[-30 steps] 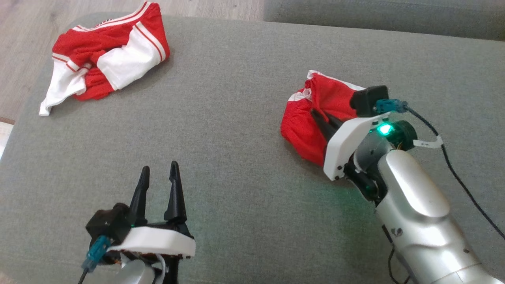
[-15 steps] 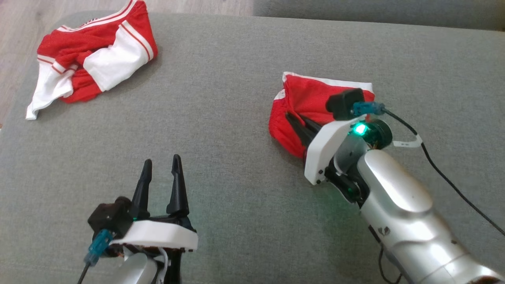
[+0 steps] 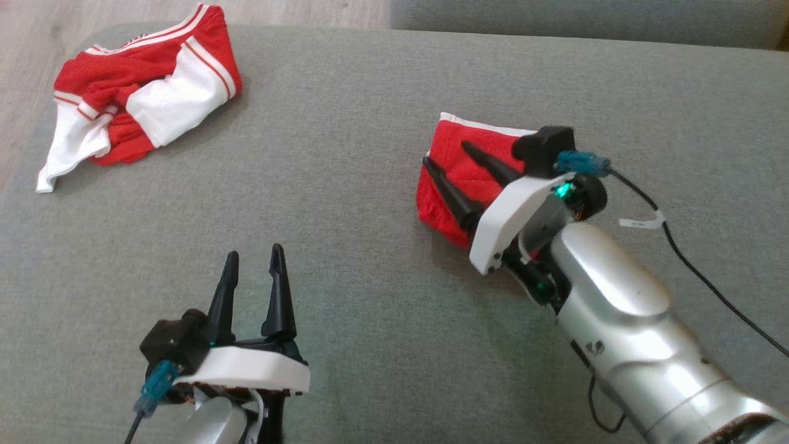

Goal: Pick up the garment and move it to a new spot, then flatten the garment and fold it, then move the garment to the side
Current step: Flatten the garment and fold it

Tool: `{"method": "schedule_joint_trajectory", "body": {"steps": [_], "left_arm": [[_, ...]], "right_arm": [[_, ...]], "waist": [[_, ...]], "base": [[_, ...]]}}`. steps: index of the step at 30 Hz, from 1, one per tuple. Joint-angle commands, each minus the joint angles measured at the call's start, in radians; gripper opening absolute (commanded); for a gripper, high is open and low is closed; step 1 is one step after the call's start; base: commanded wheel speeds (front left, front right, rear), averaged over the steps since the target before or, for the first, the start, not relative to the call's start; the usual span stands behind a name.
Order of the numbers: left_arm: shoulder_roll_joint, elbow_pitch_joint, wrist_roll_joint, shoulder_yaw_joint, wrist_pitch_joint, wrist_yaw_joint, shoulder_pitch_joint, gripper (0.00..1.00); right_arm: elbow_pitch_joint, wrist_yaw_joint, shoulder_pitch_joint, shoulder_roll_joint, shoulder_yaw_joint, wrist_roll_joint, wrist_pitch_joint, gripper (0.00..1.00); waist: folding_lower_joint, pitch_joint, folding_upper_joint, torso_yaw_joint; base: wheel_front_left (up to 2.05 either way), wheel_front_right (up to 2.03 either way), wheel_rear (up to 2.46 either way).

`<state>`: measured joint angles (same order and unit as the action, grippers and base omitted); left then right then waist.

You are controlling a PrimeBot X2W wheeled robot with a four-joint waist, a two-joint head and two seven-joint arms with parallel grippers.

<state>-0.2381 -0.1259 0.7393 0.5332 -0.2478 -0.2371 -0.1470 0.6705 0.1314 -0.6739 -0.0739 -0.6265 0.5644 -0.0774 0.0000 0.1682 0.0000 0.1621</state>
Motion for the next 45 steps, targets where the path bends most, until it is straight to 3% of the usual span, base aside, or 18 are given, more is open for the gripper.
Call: {"method": "schedule_joint_trajectory", "body": {"steps": [1,5,16,19,21,37,45], "left_arm": [[-0.006,0.026,-0.007,-0.033,-0.010,-0.001,-0.037,1.00],[-0.007,0.029,-0.011,-0.032,-0.010,0.001,-0.034,1.00],[-0.010,0.029,-0.028,-0.018,-0.011,0.004,-0.036,1.00],[-0.012,0.031,-0.031,-0.018,-0.011,0.005,-0.038,1.00],[-0.013,0.034,-0.033,-0.020,-0.011,0.005,-0.040,1.00],[-0.011,0.040,-0.038,-0.030,-0.013,0.008,-0.042,1.00],[-0.010,0.037,-0.038,-0.032,-0.013,0.009,-0.034,1.00]], "right_arm": [[-0.035,-0.001,-0.042,0.024,0.005,-0.004,0.025,1.00],[-0.043,-0.001,-0.053,0.013,0.053,-0.035,0.079,1.00],[-0.020,-0.001,0.000,-0.119,0.159,-0.198,0.156,1.00],[-0.011,-0.001,0.026,-0.134,0.146,-0.225,0.156,0.27],[0.000,-0.001,0.040,-0.132,0.134,-0.226,0.152,0.00],[0.104,-0.001,0.055,-0.033,-0.105,-0.185,0.153,0.00],[0.141,-0.001,0.039,-0.021,-0.222,-0.144,0.153,0.00]], "waist": [[0.0000,-0.002,0.0000,-0.006],[0.0000,-0.007,0.0000,-0.017],[0.0000,-0.003,0.0000,-0.019],[0.0000,0.003,0.0000,-0.015],[0.0000,0.007,0.0000,-0.010],[0.0000,0.014,0.0000,0.047],[0.0000,0.011,0.0000,0.055]], "base": [[0.00,0.00,0.00],[0.00,0.00,0.00],[0.00,0.00,0.00],[0.00,0.00,0.00],[0.00,0.00,0.00],[0.00,0.00,0.00],[0.00,0.00,0.00]]}}
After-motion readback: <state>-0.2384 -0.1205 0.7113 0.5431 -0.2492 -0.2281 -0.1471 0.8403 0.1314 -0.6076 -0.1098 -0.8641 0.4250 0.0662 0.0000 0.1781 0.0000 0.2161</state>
